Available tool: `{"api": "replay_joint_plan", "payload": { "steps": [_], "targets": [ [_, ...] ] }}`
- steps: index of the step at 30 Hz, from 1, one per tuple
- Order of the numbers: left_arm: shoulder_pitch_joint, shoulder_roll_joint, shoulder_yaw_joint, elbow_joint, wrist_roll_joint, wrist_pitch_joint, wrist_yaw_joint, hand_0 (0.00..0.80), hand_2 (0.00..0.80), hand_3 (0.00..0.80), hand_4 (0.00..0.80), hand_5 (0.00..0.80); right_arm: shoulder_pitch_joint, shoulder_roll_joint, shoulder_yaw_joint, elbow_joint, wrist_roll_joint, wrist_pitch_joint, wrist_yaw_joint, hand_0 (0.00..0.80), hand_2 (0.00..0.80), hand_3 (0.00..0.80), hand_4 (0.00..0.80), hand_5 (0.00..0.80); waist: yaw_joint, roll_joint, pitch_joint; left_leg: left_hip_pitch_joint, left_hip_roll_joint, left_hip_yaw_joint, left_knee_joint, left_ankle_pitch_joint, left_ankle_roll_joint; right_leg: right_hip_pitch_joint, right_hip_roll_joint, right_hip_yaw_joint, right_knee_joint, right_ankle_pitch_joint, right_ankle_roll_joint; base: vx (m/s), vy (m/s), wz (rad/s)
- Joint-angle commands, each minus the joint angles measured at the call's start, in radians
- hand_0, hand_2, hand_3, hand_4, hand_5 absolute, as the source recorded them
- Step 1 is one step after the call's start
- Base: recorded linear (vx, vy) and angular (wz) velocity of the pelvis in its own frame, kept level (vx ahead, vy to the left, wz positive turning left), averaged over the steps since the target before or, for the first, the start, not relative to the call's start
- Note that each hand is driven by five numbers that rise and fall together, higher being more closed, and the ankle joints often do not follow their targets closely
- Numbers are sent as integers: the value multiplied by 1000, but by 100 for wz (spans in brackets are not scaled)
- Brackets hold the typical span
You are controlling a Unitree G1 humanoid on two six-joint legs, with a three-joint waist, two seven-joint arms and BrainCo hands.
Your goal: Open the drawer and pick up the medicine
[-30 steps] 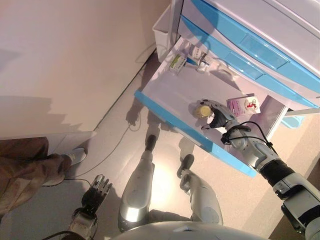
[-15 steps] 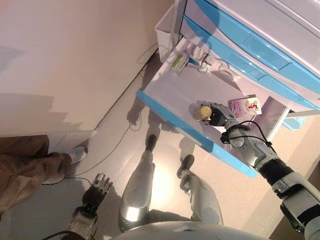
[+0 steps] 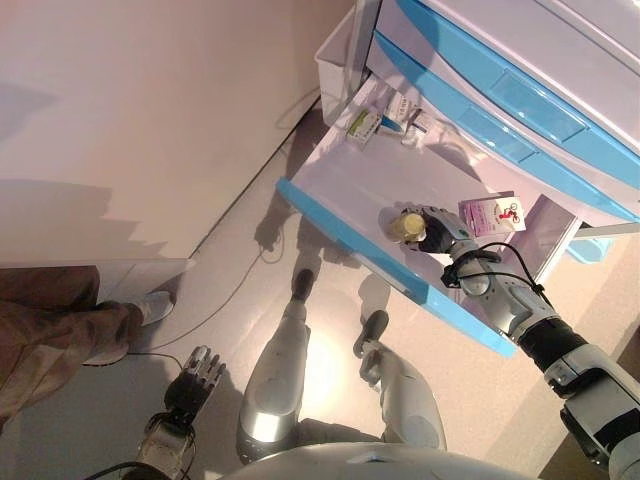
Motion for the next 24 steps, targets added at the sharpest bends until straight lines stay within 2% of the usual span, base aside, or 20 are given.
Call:
{"api": "replay_joint_plan", "payload": {
  "steps": [1, 6, 13, 24],
  "targets": [
    [51, 8, -36, -28, 21, -9, -6, 0, 0, 0, 0, 0, -11, -14, 6, -72, 39, -65, -29, 800, 800, 800, 800, 800, -4, -6, -27, -32, -17, 9, 89, -98, 4, -23, -27, 30, -9, 83, 38, 0, 0, 0],
    [62, 4, -29, -30, 30, -11, -8, 0, 0, 0, 0, 0, 0, -41, -19, -174, 47, -93, -17, 800, 800, 800, 800, 800, -11, -8, -33, -24, -15, 11, 84, -100, 3, -17, -25, 37, -14, 84, 40, 0, 0, 0],
    [78, -10, -16, -23, 38, -27, -12, 0, 0, 0, 0, 0, 50, -95, -93, -429, 79, -127, 66, 800, 800, 800, 800, 800, -36, -21, -55, -2, -2, 26, 71, -101, 2, -6, -21, 55, -21, 83, 48, 1, -1, -3],
    [94, -29, 13, -27, 69, -22, 19, 0, 0, 0, 0, 0, 83, -184, -239, -749, 221, -161, 263, 800, 800, 800, 800, 800, -72, -41, -119, 68, 18, 63, 17, -99, -3, 41, -13, 86, -56, 82, 57, 17, -5, -11]
  ]
}}
